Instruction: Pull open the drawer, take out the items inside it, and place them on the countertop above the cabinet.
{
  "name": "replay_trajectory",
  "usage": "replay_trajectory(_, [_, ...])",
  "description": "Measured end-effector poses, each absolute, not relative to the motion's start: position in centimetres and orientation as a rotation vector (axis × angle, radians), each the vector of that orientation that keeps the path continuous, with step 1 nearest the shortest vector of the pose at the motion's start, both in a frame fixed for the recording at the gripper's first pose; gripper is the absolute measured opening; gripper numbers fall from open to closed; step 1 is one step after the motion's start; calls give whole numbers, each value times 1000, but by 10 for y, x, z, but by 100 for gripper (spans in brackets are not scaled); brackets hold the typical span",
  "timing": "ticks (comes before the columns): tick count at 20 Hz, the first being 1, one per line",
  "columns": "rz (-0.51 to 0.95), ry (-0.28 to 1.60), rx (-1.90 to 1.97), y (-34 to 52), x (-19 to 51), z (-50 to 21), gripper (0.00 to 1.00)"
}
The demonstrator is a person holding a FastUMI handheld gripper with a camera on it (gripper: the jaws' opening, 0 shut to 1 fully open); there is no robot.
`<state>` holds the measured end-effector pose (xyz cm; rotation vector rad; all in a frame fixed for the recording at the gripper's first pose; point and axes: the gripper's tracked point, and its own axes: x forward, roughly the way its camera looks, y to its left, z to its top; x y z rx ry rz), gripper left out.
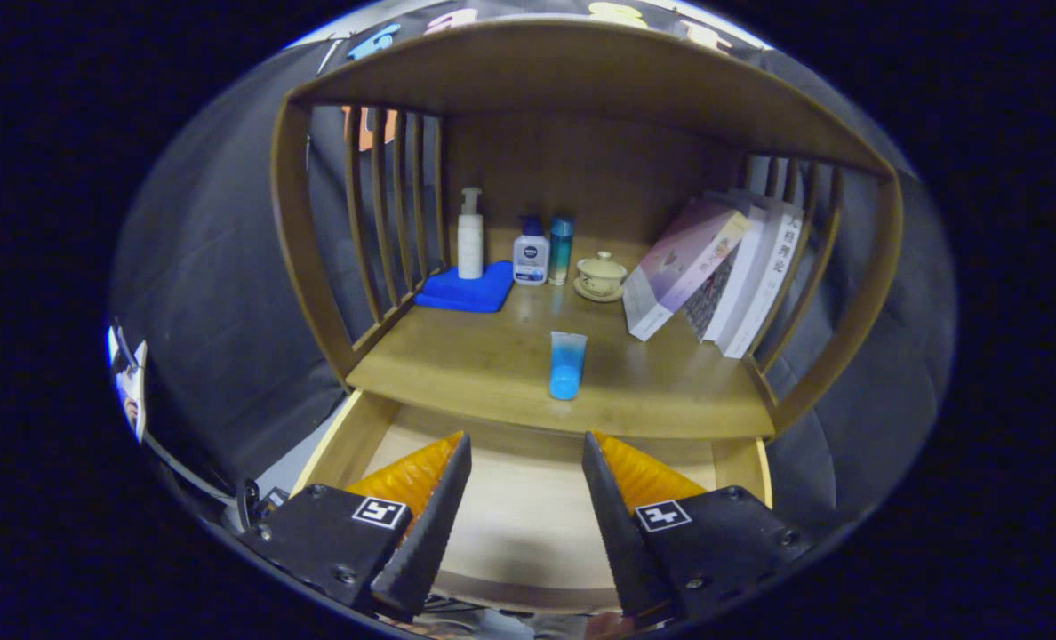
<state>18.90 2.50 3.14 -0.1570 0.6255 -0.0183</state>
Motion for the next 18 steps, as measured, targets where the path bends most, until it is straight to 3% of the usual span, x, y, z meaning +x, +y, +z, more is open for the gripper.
replay_trajectory(5, [-28, 459, -152, 25, 138, 41, 81])
replay_trajectory(7, [-22, 404, -147, 25, 120, 35, 94])
replay_trajectory(10, [-14, 383, -113, 25, 90, 8, 100])
replay_trajectory(18, [-52, 305, -130, 13, 48, -56, 100])
